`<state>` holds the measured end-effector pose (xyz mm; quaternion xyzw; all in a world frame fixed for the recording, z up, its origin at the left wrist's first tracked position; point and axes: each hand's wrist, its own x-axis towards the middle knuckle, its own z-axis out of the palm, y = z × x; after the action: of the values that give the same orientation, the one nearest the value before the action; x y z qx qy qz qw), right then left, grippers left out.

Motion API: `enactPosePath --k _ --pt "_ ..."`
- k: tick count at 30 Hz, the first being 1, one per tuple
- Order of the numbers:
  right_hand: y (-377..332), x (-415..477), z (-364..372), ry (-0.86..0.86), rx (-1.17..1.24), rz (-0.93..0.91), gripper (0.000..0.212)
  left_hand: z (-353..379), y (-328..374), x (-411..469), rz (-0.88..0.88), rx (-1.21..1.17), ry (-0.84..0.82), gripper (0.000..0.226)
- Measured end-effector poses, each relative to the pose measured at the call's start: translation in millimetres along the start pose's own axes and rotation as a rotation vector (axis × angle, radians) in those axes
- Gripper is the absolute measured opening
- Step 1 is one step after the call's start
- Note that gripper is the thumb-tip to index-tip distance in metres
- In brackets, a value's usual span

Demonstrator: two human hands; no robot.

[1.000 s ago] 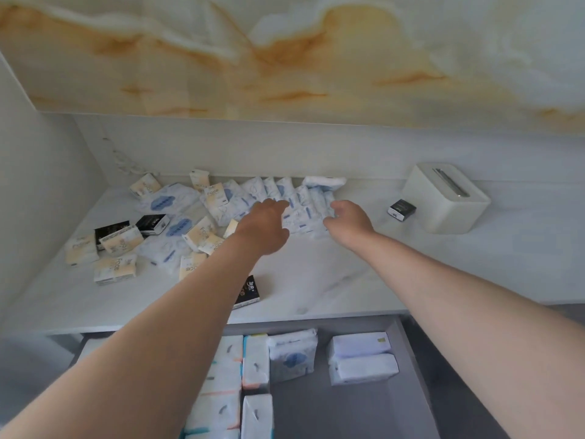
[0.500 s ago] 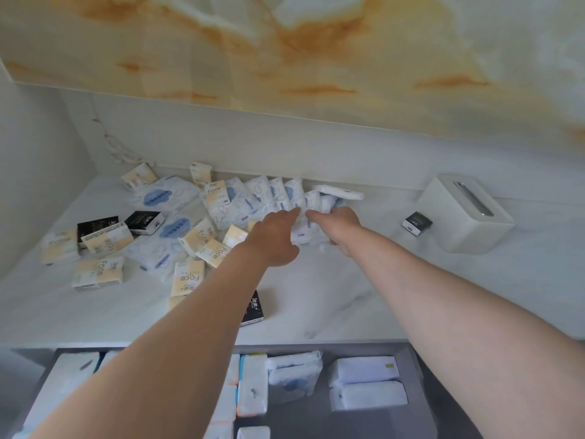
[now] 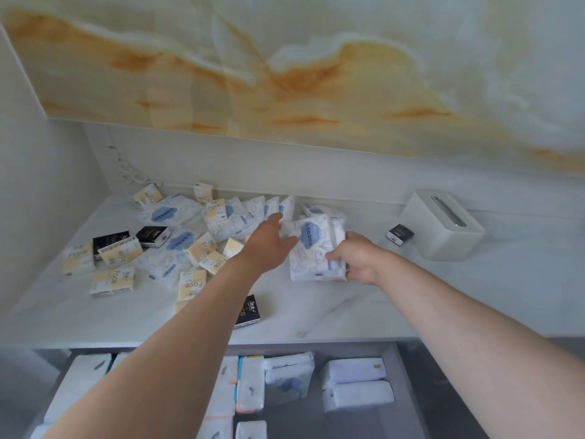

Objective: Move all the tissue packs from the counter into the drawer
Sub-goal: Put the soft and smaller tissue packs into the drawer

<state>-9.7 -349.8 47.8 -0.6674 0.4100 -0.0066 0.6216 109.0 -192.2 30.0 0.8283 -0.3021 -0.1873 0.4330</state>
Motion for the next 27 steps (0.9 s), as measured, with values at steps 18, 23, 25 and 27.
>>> enactPosePath --k 18,23,25,27 --pt "20.5 -126.8 -9.9 -0.05 -0.396 -0.411 0.035 -17.6 61.5 -129.5 0.013 -0.03 -0.021 0.04" --pt "51.1 -152.1 -7.7 -0.12 -0.407 -0.448 0.037 -22.9 62.0 -170.1 0.067 0.151 -0.056 0.047" --pt "57.6 -164.8 -4.0 -0.129 -0.464 -0.467 0.049 -19.2 59.0 -182.5 0.105 0.193 -0.085 0.047" --pt "64.1 -176.3 -1.5 -0.166 -0.538 -0.465 0.072 -13.3 53.6 -191.7 0.12 0.238 -0.143 0.047"
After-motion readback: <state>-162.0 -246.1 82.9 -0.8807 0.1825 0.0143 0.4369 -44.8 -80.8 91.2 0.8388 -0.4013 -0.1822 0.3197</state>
